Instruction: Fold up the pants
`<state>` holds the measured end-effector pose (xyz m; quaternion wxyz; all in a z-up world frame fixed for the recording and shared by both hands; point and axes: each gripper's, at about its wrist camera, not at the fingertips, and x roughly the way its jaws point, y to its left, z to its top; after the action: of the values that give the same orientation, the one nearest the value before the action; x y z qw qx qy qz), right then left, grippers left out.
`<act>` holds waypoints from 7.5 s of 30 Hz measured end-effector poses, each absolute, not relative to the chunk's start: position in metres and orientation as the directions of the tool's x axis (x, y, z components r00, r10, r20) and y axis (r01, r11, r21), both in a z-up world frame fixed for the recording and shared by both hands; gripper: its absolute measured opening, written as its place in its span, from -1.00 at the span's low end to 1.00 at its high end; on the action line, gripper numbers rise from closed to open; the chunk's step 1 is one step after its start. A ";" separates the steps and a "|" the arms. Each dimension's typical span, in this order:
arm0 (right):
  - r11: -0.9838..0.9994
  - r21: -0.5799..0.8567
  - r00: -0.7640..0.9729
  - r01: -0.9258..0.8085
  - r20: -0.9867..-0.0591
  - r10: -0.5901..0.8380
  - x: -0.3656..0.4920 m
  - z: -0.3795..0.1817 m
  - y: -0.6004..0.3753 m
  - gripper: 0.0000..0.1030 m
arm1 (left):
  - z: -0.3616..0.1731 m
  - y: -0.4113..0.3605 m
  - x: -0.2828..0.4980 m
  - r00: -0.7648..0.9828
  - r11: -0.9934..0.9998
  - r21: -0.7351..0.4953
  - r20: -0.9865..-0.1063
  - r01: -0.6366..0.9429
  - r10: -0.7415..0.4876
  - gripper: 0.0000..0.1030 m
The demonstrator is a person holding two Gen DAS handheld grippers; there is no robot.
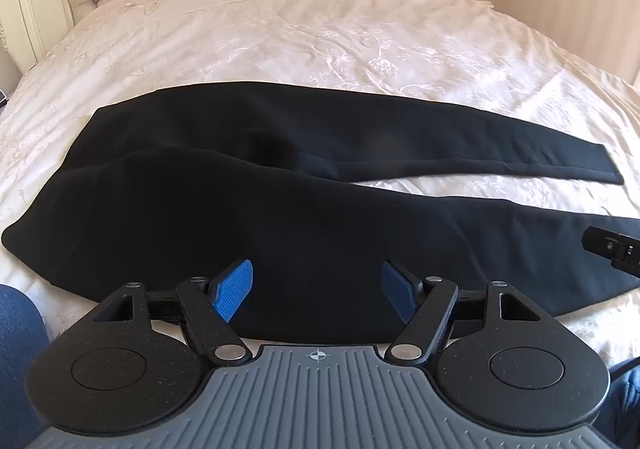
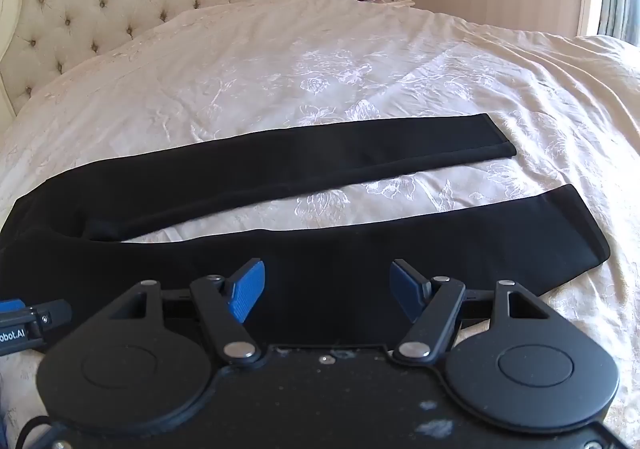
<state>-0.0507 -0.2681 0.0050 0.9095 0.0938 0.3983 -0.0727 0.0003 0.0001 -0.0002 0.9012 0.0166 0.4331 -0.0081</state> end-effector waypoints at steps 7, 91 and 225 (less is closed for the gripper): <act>0.978 0.093 0.659 0.185 -0.751 -0.053 -0.046 0.006 -0.261 0.42 | -0.003 0.005 0.000 0.625 1.000 0.021 -0.781 0.022 0.002 0.36; 0.966 0.126 0.674 0.224 -0.736 -0.060 -0.051 0.008 -0.269 0.42 | -0.005 0.005 -0.005 0.619 0.999 0.047 -0.785 0.022 0.024 0.36; 0.641 0.436 0.672 0.631 -0.720 -0.171 0.091 -0.025 -0.389 -0.09 | -0.048 -0.052 0.083 0.599 0.743 0.239 -0.757 0.625 -0.261 -0.92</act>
<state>0.0910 -0.3890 -0.0253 0.8445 0.3505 0.3280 -0.2375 0.0834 -0.0522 -0.0481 0.8588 0.2491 0.3659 -0.2579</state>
